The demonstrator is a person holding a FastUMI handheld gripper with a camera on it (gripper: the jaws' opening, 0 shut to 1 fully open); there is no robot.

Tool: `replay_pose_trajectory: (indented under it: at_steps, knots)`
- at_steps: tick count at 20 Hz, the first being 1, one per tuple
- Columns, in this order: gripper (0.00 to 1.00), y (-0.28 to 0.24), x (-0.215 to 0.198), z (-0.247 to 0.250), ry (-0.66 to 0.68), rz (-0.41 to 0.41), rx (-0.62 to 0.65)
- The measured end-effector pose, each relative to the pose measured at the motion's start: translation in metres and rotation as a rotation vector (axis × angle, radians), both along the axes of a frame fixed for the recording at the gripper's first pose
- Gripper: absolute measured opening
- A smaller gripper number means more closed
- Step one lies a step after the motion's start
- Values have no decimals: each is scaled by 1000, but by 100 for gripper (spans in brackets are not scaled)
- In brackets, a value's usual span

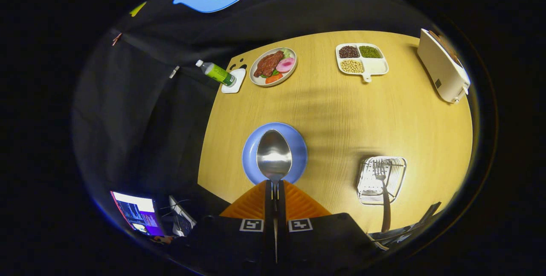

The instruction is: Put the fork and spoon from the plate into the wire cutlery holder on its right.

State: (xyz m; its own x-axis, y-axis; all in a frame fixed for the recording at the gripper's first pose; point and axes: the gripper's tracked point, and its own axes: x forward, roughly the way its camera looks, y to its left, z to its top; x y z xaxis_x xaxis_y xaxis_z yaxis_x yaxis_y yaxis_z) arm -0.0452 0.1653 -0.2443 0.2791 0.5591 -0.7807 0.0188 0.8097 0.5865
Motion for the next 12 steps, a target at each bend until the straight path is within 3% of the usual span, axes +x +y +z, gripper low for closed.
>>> replay_pose_trajectory:
  at_steps: [5,12]
  knots:
    - [7,-56,-25,-3,75,42,-85]
    - [6,-100,-53,-36,275,170,-194]
